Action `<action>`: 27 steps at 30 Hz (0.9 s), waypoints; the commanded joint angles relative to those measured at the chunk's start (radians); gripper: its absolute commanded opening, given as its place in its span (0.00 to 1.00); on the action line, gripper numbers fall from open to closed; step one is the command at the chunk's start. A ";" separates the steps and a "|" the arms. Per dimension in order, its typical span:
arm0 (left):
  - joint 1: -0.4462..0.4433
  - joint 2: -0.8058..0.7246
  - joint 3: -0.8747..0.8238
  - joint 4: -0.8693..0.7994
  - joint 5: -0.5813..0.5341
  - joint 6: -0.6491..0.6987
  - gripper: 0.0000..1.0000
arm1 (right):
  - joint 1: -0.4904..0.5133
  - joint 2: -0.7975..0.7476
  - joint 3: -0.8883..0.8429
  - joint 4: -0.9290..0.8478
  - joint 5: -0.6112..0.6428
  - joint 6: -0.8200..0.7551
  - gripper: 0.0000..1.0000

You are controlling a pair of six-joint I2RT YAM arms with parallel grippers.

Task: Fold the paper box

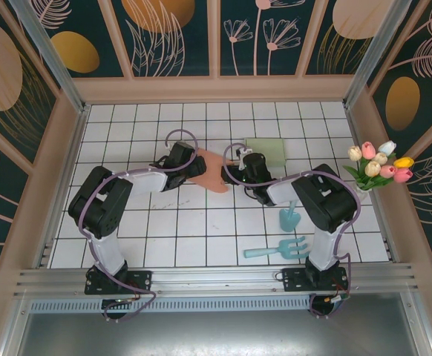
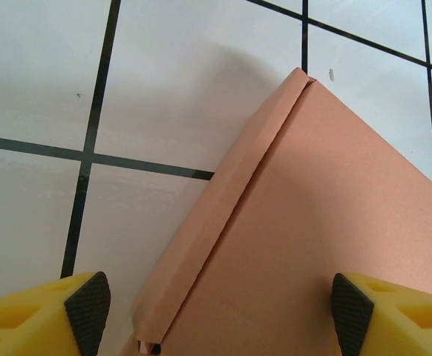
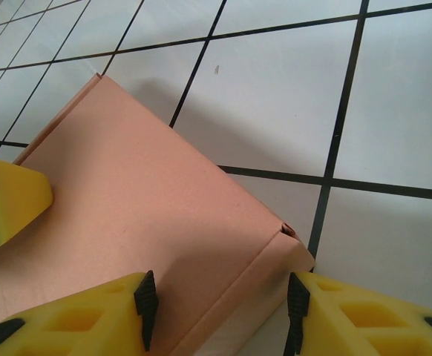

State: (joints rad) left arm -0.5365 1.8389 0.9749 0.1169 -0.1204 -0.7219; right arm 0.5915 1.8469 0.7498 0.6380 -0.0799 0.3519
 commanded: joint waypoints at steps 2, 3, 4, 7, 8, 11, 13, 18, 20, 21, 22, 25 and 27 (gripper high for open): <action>-0.002 0.013 -0.035 -0.042 -0.050 0.013 0.79 | 0.006 -0.076 -0.063 -0.134 0.003 0.029 0.52; -0.003 0.012 -0.035 -0.042 -0.050 0.013 0.79 | 0.009 -0.108 -0.079 -0.126 0.014 0.037 0.52; -0.003 0.013 -0.037 -0.042 -0.052 0.014 0.79 | 0.015 -0.137 -0.092 -0.126 0.024 0.043 0.52; -0.003 0.010 -0.035 -0.049 -0.065 0.020 0.79 | 0.044 -0.202 -0.109 -0.145 0.053 0.049 0.51; -0.003 0.007 -0.035 -0.053 -0.070 0.021 0.79 | 0.057 -0.216 -0.108 -0.155 0.059 0.050 0.51; -0.003 0.005 -0.035 -0.059 -0.082 0.026 0.79 | 0.107 -0.240 -0.097 -0.189 0.075 0.049 0.51; -0.002 0.005 -0.036 -0.060 -0.086 0.027 0.80 | 0.143 -0.245 -0.089 -0.200 0.090 0.053 0.51; -0.002 0.006 -0.044 -0.057 -0.093 0.028 0.80 | 0.220 -0.247 -0.079 -0.198 0.091 0.080 0.51; -0.003 0.009 -0.045 -0.052 -0.093 0.026 0.80 | 0.245 -0.245 -0.074 -0.198 0.116 0.088 0.51; -0.003 0.010 -0.047 -0.050 -0.090 0.026 0.80 | 0.255 -0.241 -0.070 -0.198 0.122 0.092 0.51; -0.003 0.011 -0.047 -0.049 -0.088 0.026 0.80 | 0.262 -0.240 -0.069 -0.193 0.119 0.098 0.51; -0.003 0.013 -0.047 -0.048 -0.085 0.024 0.80 | 0.266 -0.227 -0.067 -0.177 0.108 0.113 0.51; -0.002 0.013 -0.047 -0.047 -0.084 0.024 0.80 | 0.266 -0.212 -0.063 -0.171 0.113 0.118 0.51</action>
State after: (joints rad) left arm -0.5442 1.8374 0.9588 0.1490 -0.1658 -0.7177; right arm 0.8528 1.6241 0.6598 0.4515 0.0101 0.4374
